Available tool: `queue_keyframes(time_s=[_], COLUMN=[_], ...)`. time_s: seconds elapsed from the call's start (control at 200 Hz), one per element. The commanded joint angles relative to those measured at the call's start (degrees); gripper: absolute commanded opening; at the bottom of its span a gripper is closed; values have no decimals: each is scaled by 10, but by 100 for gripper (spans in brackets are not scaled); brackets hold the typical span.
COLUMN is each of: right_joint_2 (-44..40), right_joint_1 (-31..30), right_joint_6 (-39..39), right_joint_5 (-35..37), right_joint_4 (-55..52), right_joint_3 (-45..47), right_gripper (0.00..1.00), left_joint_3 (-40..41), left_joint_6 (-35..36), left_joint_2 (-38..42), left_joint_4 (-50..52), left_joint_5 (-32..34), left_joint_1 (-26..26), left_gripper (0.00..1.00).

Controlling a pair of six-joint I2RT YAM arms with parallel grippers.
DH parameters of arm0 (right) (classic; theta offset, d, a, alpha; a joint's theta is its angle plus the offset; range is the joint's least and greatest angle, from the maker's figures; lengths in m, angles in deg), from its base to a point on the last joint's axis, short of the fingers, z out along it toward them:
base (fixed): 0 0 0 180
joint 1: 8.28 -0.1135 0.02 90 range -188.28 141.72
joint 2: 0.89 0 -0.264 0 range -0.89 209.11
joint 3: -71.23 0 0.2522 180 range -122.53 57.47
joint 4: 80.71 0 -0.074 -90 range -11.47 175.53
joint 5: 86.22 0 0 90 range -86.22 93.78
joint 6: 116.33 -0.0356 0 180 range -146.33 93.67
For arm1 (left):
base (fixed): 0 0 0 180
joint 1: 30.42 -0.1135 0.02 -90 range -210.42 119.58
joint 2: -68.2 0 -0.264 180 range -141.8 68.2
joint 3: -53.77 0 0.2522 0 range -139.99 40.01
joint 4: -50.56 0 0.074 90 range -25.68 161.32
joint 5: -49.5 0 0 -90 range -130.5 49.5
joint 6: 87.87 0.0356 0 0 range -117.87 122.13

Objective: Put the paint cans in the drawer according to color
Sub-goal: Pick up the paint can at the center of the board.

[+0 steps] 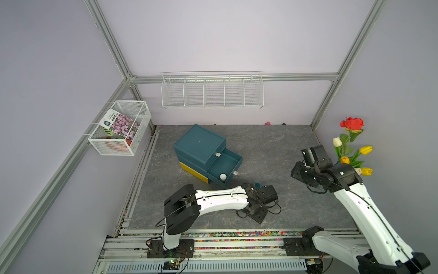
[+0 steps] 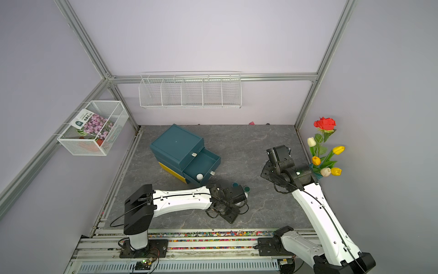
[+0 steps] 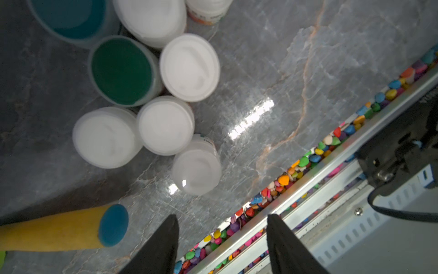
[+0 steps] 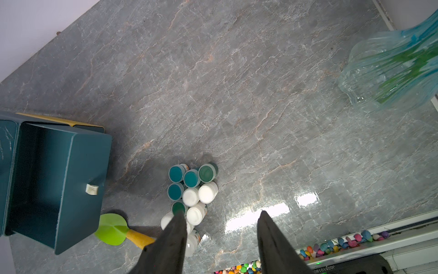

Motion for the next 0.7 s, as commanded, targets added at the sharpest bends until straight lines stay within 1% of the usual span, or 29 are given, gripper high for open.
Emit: queue_keyframes(time_s=[0.0, 0.16, 0.31, 0.4, 0.495, 0.605, 0.695], right_joint_2=[5, 11, -4, -23, -51, -88, -105], right_joint_1=[3, 3, 3, 3, 3, 3, 3], right_joint_6=[13, 16, 20, 28, 52, 82, 100], right_joint_5=[-2, 3, 12, 13, -5, -44, -69], right_joint_4=[-7, -6, -1, 11, 49, 105, 129], right_joint_3=[-10, -14, -19, -19, -6, 16, 22], right_gripper=[51, 51, 51, 51, 50, 50, 49], left_joint_3=[-20, -36, -42, -38, -34, -29, -28], left_joint_6=[-21, -26, -24, -22, -17, -14, -11], left_joint_2=[-15, -43, -60, -62, -67, -71, -77], left_joint_4=[4, 8, 1, -10, -16, -26, -32], left_joint_5=[29, 48, 54, 54, 50, 49, 48], left_joint_1=[0, -1, -9, -14, -16, -17, -17], left_gripper=[68, 67, 59, 56, 53, 52, 49])
